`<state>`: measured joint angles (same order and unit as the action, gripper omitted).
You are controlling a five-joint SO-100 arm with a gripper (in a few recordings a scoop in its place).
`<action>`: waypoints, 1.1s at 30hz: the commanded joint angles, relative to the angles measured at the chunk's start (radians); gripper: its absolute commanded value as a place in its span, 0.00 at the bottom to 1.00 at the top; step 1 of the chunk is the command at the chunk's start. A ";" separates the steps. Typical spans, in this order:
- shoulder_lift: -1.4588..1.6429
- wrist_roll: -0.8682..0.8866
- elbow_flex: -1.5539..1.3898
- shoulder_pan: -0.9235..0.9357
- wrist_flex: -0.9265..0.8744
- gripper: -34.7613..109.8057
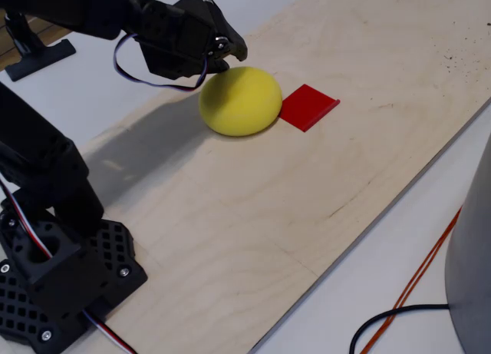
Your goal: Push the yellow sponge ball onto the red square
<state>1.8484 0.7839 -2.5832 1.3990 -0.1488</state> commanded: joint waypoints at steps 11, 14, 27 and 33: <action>0.114 0.046 -0.032 -0.021 -0.118 0.29; 0.115 0.051 -0.041 -0.025 -0.127 0.29; 0.166 0.067 -0.038 -0.029 -0.272 0.29; 0.120 0.003 0.015 0.021 -0.287 0.29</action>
<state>1.9742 0.8222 -2.5955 1.3775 -0.4234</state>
